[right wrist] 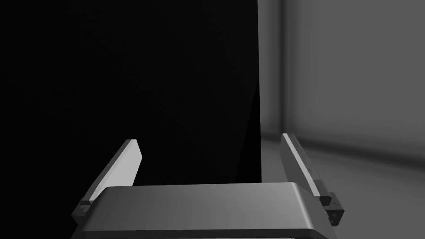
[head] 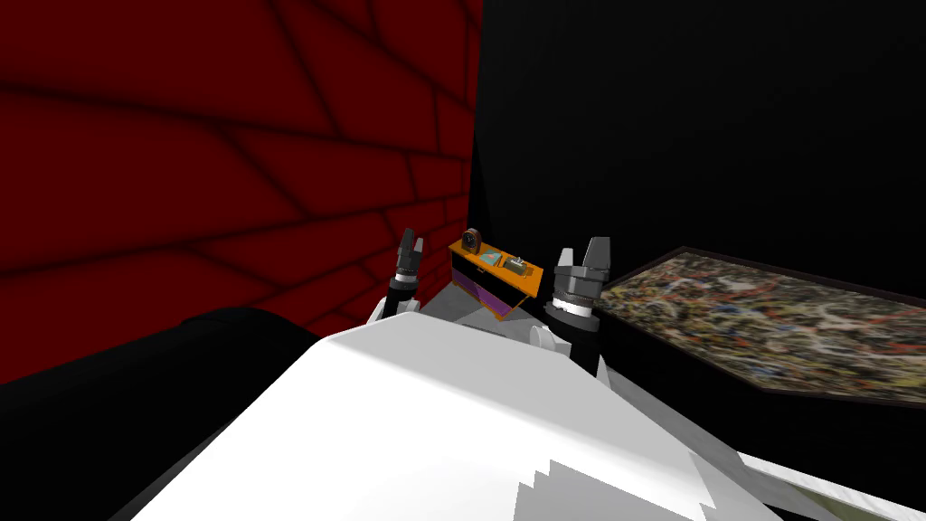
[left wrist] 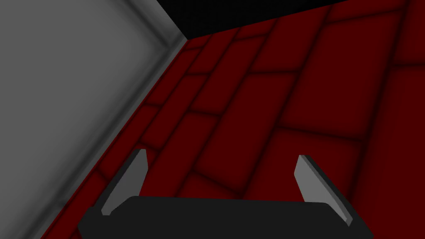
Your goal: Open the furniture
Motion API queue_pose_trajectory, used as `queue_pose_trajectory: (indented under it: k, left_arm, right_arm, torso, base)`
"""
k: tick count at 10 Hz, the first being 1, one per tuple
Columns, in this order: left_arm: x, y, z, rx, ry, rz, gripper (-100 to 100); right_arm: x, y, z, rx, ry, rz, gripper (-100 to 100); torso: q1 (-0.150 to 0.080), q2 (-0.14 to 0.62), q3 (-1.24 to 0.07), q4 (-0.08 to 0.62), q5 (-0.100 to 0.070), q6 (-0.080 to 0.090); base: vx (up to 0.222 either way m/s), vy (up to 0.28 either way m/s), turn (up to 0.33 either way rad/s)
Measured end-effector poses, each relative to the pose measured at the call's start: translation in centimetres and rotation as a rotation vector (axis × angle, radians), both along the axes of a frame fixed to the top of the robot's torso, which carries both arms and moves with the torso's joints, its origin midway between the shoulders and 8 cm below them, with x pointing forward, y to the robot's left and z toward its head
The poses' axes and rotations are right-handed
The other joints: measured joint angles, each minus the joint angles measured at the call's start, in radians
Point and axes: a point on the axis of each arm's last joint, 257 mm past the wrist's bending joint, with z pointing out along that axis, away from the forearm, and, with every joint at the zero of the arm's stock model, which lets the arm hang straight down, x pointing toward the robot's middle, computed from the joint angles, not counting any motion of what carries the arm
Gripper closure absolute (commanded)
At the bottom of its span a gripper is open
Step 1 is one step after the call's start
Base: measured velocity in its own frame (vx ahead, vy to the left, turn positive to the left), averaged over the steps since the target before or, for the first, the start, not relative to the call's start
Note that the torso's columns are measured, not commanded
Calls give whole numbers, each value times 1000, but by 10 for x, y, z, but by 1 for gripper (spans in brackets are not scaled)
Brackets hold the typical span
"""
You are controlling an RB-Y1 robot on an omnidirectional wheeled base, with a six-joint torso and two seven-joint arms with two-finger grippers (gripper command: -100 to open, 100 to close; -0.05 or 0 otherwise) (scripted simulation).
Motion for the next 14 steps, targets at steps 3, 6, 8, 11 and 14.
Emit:
queue_pose_trajectory:
  k: [3,6,8,11,14]
  left_arm:
    - [0,0,0,0,0,0,0]
    - [0,0,0,0,0,0,0]
    - [0,0,0,0,0,0,0]
    - [0,0,0,0,0,0,0]
    - [0,0,0,0,0,0,0]
  right_arm:
    - [0,0,0,0,0,0,0]
    - [0,0,0,0,0,0,0]
    - [0,0,0,0,0,0,0]
    - [7,3,-11,-14,39,11,-100]
    - [28,16,-43,-38,153,36,-100]
  torso:
    - [0,175,-351,176,0,0]
    - [0,396,-792,396,0,0]
    - [0,544,-1087,544,0,0]
    - [1,724,-1452,724,0,0]
    - [1,737,-1476,737,0,0]
  base:
    - [0,0,0]
    - [0,0,0]
    - [0,0,0]
    - [23,20,46]
    - [39,38,64]
